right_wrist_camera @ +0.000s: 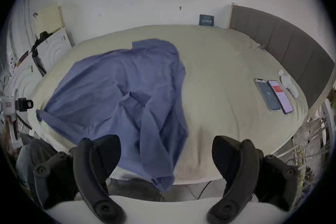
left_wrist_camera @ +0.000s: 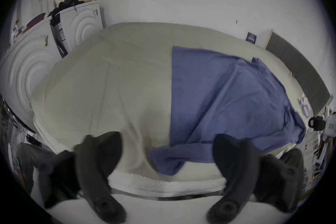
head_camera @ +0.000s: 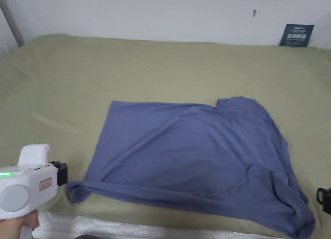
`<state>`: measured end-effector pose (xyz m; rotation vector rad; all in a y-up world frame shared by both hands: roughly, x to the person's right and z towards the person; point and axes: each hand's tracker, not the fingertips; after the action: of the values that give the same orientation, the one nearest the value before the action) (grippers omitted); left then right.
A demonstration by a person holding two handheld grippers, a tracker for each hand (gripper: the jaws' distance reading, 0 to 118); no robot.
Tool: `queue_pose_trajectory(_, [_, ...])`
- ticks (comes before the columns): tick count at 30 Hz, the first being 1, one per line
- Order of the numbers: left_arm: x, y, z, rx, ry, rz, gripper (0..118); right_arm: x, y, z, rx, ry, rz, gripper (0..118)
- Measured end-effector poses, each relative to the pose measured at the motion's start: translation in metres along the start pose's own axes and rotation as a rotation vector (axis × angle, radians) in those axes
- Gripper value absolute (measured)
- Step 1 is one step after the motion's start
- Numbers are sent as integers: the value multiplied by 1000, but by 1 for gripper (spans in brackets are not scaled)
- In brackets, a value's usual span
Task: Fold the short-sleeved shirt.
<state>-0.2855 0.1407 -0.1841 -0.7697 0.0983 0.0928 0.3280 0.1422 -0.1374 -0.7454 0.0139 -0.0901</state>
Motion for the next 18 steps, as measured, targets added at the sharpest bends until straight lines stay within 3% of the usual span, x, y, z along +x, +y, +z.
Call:
queue_pose_trajectory(1, [-4,1,0,-43,-30,-2,81,0,0,4,18,-12,-1,98])
queue_pose_trajectory(2, [-6,-1,-2,-60,-50,8,50,2,1,5,9,-2,0,83])
queue_pose_trajectory(3, [-7,-2,-2,-62,-49,11,0,9,-9,-7,-11,-12,-29,40])
queue_pose_trajectory(4, [-7,-3,-3,-80,-64,-3,0,10,-13,-11,-10,-12,-27,0])
queue_pose_trajectory(7, [-1,-10,-7,-95,-60,-19,0,7,-17,-14,-13,-30,14,0])
queue_pose_trajectory(11, [-2,-14,-37,-215,-54,16,0,10,-22,-21,-33,-12,-7,0])
queue_pose_trajectory(12, [1,-15,-41,-150,-33,18,19,10,-24,-22,-38,-14,-2,0])
queue_pose_trajectory(14, [4,-17,-52,-240,-22,-14,104,12,-25,-21,-41,-20,5,0])
queue_pose_trajectory(15, [7,-19,-58,-240,-15,-23,118,9,-24,-19,-46,-27,7,0])
queue_pose_trajectory(18, [11,-20,-66,-271,-17,-49,112,9,-28,-19,-66,-28,9,0])
